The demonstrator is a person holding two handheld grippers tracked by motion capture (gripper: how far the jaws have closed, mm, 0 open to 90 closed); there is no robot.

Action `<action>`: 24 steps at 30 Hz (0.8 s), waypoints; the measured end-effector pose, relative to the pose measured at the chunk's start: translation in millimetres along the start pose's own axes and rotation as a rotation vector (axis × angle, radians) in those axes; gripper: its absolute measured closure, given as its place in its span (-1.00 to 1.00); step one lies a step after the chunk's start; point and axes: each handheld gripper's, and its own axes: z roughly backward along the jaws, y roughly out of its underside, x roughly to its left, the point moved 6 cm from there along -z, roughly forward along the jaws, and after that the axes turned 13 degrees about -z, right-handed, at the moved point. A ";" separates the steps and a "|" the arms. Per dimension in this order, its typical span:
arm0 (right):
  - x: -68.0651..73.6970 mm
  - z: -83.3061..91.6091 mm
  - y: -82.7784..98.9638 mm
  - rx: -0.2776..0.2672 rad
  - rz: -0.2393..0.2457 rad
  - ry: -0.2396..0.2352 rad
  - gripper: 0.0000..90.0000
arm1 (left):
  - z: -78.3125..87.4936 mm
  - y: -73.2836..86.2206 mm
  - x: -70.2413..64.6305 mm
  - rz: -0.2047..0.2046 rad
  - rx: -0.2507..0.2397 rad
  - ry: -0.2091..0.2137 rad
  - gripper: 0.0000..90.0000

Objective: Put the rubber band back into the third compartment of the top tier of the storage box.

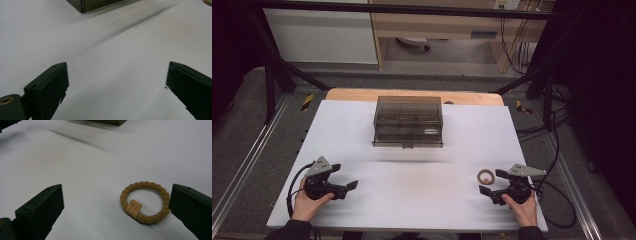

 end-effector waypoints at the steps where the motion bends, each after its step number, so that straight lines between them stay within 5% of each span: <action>1: -0.1 0.0 0.0 0.002 -0.002 0.001 -0.99 | 0.0 0.1 0.0 -0.001 0.001 -0.001 -0.91; 24: -9.0 -6.5 -7.4 0.027 0.003 0.057 -0.99 | -2.3 1.7 0.0 0.009 0.005 0.002 -0.89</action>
